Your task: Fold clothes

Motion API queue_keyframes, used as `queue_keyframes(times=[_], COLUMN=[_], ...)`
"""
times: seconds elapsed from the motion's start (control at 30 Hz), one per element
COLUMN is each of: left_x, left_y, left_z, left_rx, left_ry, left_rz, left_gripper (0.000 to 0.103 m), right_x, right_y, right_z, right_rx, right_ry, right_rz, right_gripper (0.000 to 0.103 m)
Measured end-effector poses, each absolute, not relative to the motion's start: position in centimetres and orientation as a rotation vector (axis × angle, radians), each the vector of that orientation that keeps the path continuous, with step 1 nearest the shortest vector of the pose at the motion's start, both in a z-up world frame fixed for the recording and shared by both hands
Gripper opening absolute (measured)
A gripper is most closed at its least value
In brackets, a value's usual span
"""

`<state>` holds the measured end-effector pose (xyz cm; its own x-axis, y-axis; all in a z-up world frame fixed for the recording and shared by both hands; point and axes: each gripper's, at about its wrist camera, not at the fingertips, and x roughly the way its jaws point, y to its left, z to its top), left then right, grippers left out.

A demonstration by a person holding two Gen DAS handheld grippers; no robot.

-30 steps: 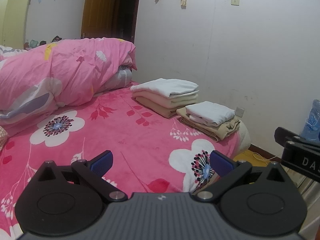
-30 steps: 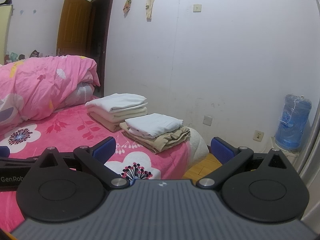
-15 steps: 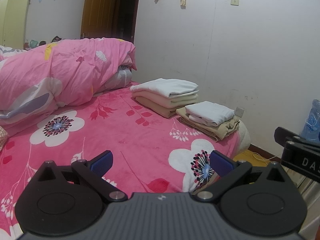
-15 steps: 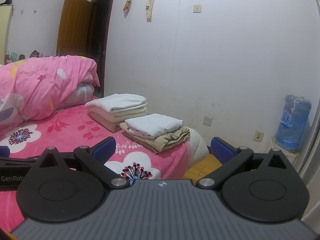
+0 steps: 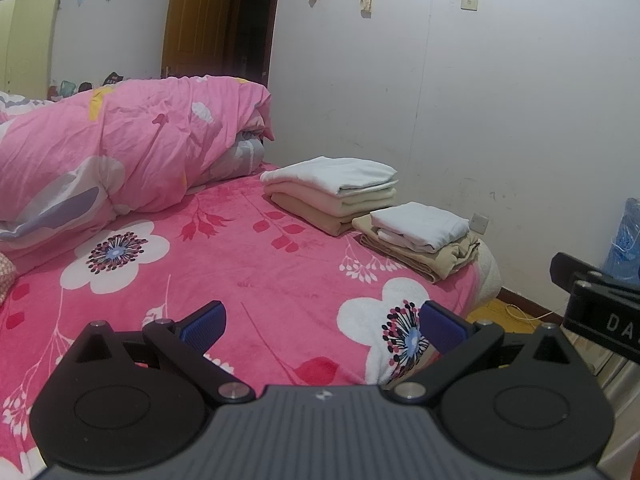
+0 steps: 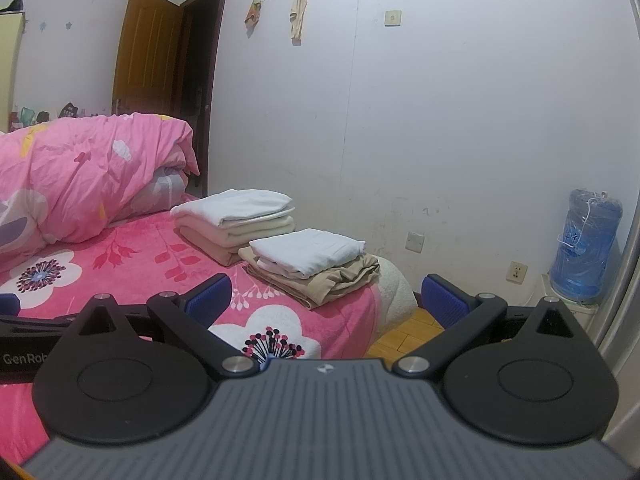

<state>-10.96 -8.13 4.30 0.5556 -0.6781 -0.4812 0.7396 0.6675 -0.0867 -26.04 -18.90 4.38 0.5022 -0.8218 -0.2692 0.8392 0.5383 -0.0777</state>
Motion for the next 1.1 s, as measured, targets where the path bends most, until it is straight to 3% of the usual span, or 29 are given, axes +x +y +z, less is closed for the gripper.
queue_keyframes(times=[1.1], left_x=[-10.59], left_y=[-7.93], left_z=[4.32], left_rx=[0.127], left_ry=[0.518], left_rz=[-0.832], left_gripper=[0.103], right_x=[-25.9], right_y=[-18.53], right_z=[4.46], right_rx=[0.063], right_ry=[0.291], right_rz=[-0.999], right_gripper=[0.102])
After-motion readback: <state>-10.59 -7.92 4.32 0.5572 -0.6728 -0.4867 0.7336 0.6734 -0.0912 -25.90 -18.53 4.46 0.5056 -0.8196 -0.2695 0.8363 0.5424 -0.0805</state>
